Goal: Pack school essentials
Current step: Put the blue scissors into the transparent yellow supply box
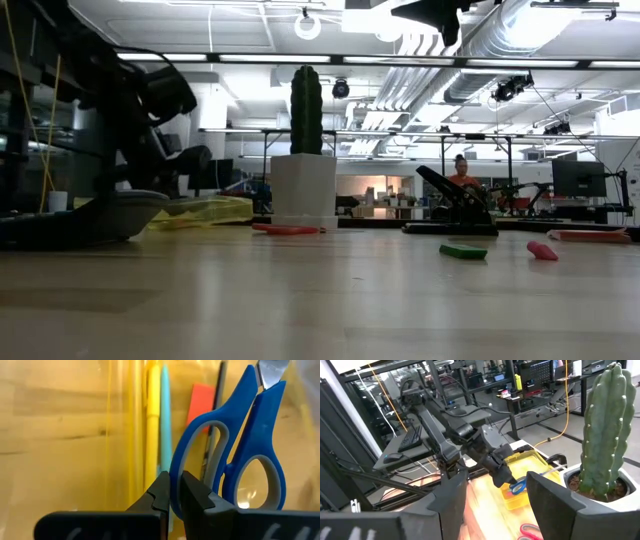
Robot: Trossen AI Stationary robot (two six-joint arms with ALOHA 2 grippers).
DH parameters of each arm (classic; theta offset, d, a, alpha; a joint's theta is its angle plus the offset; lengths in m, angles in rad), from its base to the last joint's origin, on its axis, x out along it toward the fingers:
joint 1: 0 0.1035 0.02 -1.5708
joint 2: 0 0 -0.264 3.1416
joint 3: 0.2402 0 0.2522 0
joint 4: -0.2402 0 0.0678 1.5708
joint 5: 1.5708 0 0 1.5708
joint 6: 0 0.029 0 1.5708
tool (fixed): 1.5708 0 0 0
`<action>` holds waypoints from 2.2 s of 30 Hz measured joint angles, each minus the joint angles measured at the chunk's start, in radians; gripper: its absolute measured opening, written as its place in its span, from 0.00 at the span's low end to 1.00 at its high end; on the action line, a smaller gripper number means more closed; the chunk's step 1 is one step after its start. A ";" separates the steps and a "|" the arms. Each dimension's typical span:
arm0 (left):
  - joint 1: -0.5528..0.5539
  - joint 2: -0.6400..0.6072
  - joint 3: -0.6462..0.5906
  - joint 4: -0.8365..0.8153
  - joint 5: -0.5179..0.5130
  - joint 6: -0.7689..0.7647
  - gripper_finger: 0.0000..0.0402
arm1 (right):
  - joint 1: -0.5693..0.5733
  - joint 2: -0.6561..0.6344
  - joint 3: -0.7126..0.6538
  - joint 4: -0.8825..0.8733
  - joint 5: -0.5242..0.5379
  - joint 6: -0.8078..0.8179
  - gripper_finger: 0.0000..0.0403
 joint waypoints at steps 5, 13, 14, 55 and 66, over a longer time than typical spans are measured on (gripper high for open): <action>-0.001 0.017 0.000 -0.016 0.023 0.002 0.02 | 0.000 0.000 0.000 -0.004 0.000 0.000 0.49; -0.001 0.017 0.001 -0.030 0.024 0.023 0.06 | 0.000 0.000 0.000 -0.004 0.000 0.000 0.49; -0.001 0.017 0.002 -0.030 0.025 0.026 0.07 | 0.000 0.000 0.000 -0.004 0.000 0.000 0.49; 0.075 0.320 0.622 -0.238 0.043 0.341 0.34 | 0.001 0.000 0.000 -0.005 -0.012 0.027 0.49; 0.185 0.568 0.841 -0.327 0.213 0.360 0.02 | 0.001 0.000 0.000 -0.014 -0.019 0.057 0.49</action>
